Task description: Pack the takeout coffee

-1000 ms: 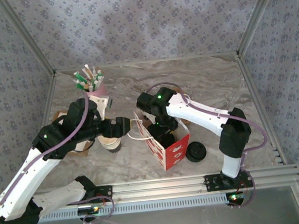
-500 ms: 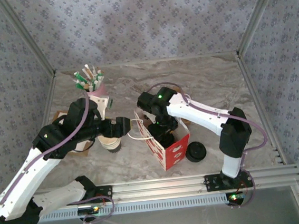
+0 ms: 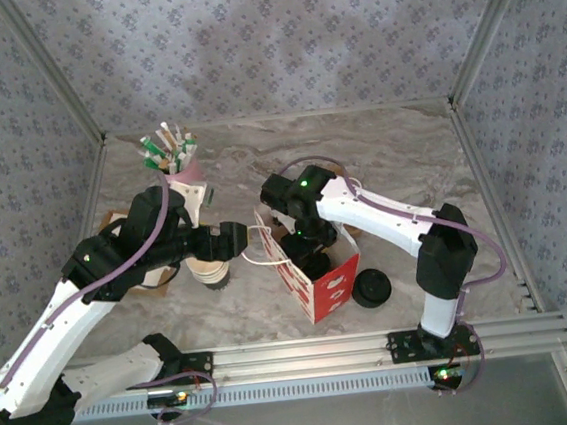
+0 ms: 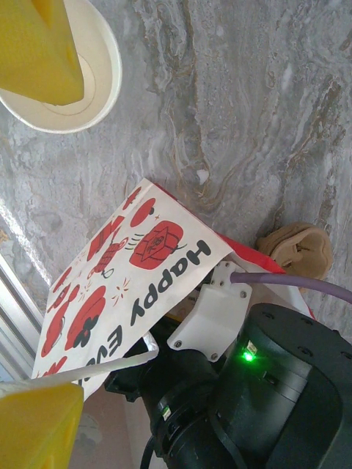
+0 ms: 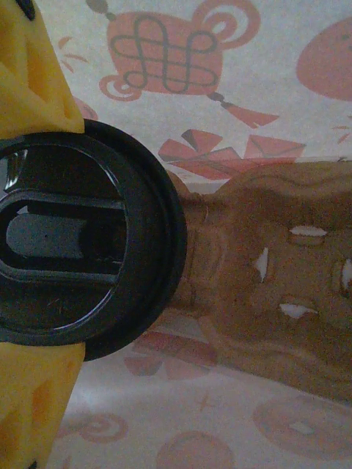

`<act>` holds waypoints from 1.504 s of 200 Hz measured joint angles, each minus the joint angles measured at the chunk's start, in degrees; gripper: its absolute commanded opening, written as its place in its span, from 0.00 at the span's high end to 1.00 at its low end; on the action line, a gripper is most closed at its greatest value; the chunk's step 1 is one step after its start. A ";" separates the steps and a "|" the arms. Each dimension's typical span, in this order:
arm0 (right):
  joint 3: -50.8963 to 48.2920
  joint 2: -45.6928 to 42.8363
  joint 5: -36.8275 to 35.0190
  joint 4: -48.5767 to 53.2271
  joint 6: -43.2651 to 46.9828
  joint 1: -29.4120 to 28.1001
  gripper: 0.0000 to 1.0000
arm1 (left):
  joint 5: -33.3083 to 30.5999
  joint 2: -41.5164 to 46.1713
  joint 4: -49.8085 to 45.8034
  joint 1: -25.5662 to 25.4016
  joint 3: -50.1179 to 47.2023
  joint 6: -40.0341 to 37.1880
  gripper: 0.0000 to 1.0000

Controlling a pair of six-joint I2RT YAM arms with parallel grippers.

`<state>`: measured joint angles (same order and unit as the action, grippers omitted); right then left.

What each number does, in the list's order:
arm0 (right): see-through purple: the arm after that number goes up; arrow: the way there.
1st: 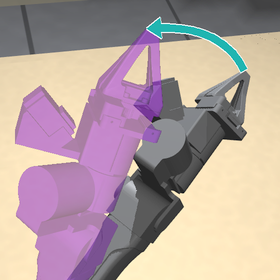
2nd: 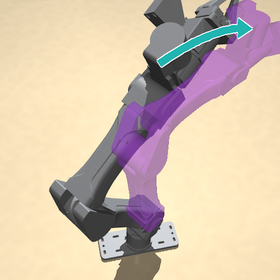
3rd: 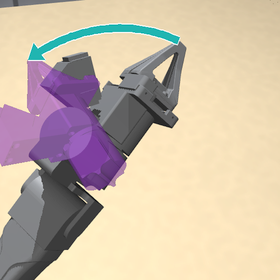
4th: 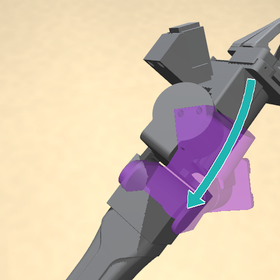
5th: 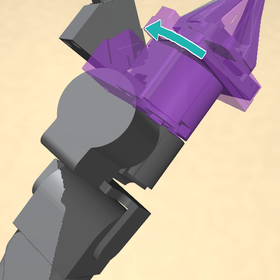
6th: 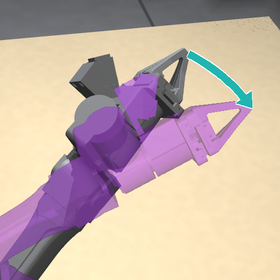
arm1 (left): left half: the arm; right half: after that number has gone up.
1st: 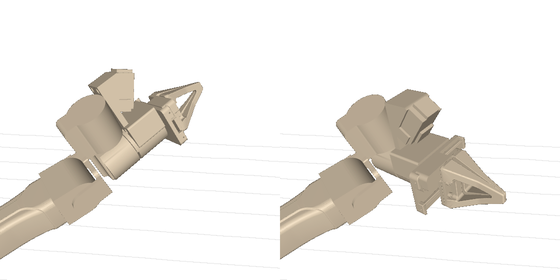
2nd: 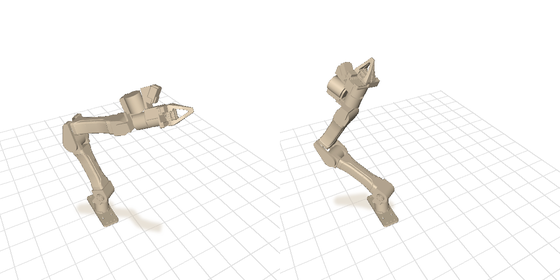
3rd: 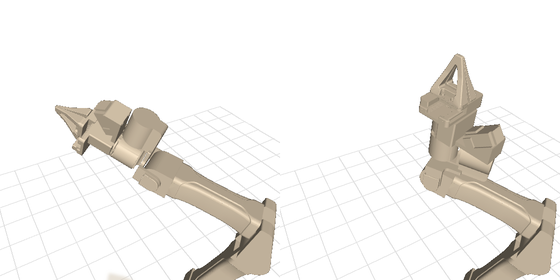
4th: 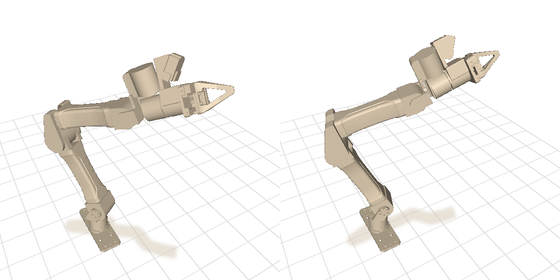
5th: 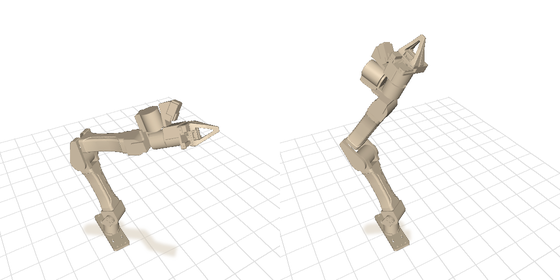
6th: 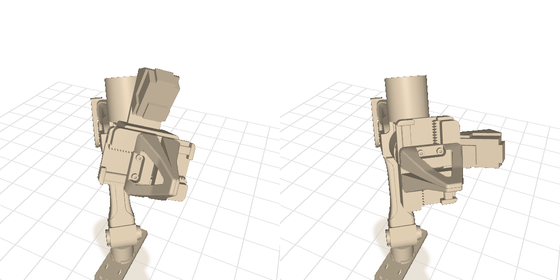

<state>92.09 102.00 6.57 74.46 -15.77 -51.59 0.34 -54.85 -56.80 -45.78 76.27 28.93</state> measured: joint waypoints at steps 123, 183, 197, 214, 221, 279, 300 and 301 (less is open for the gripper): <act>-0.61 0.00 0.52 -0.98 0.02 0.35 0.39 | 0.00 0.00 0.00 0.00 0.00 0.00 0.03; -0.61 -0.11 0.79 -0.39 0.02 0.35 0.39 | 0.00 -0.02 0.00 0.00 0.00 0.00 0.03; -0.61 -0.11 0.83 -0.26 0.02 0.35 0.39 | 0.00 -0.02 0.00 0.00 0.00 0.00 0.04; -0.61 -0.11 0.83 -0.20 0.07 0.35 0.39 | 0.00 -0.02 0.00 0.00 0.00 0.00 0.03; -0.61 -0.11 0.85 -0.13 0.17 0.35 0.39 | 0.00 -0.02 0.00 0.00 0.00 0.00 0.03; -0.61 -0.11 1.20 0.68 0.24 0.35 0.39 | 0.00 -0.07 0.02 0.00 0.00 0.00 0.03; -0.55 -0.11 1.22 0.96 0.24 0.35 0.39 | 0.00 -0.09 0.00 0.00 0.00 0.00 0.03; -0.55 -0.11 1.22 0.98 0.24 0.35 0.39 | 0.00 -0.09 0.00 0.00 0.00 0.00 0.03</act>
<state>91.55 101.89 7.79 75.44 -15.53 -51.24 0.34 -54.94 -56.80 -45.78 76.27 28.93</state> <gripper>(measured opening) 0.612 0.965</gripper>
